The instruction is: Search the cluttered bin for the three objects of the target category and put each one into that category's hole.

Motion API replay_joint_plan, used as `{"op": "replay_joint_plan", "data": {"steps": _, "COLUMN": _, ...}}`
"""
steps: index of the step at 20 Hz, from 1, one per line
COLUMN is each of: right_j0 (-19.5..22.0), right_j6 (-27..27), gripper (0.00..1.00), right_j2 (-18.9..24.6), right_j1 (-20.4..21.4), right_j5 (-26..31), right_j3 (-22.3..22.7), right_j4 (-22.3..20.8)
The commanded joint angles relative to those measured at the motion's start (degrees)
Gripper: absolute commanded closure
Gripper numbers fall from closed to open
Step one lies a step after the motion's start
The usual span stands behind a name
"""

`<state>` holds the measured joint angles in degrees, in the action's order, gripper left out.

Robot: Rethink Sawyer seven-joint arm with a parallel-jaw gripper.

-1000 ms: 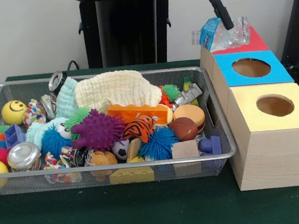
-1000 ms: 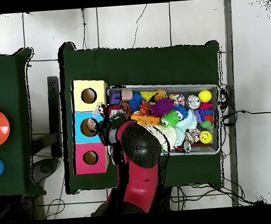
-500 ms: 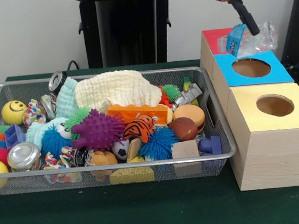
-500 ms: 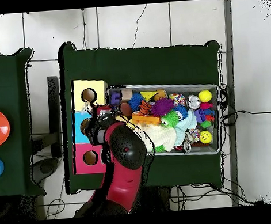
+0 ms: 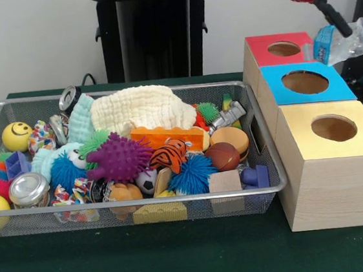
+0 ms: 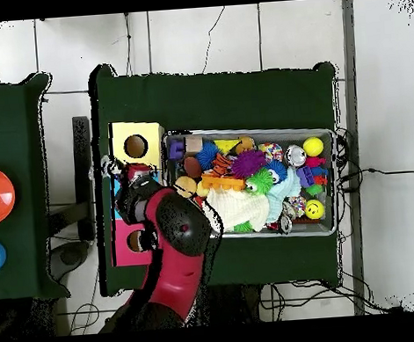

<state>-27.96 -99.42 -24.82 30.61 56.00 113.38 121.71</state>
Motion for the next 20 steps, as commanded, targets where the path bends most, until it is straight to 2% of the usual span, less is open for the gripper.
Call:
{"op": "replay_joint_plan", "data": {"steps": 1, "right_j0": 3.7, "right_j6": 17.2, "gripper": 1.0, "right_j2": 11.5, "right_j1": 0.0, "right_j5": 13.9, "right_j3": 2.3, "right_j4": -1.1}}
{"op": "replay_joint_plan", "data": {"steps": 8, "right_j0": 4.6, "right_j6": 19.6, "gripper": 1.0, "right_j2": 12.9, "right_j1": -1.2, "right_j5": 22.5, "right_j3": 3.5, "right_j4": -2.3}}
{"op": "replay_joint_plan", "data": {"steps": 16, "right_j0": 5.8, "right_j6": 22.7, "gripper": 1.0, "right_j2": 11.5, "right_j1": -4.3, "right_j5": 25.3, "right_j3": 2.6, "right_j4": -4.4}}
{"op": "replay_joint_plan", "data": {"steps": 20, "right_j0": 6.9, "right_j6": 25.3, "gripper": 1.0, "right_j2": 10.6, "right_j1": -6.5, "right_j5": 23.5, "right_j3": 1.5, "right_j4": -5.3}}
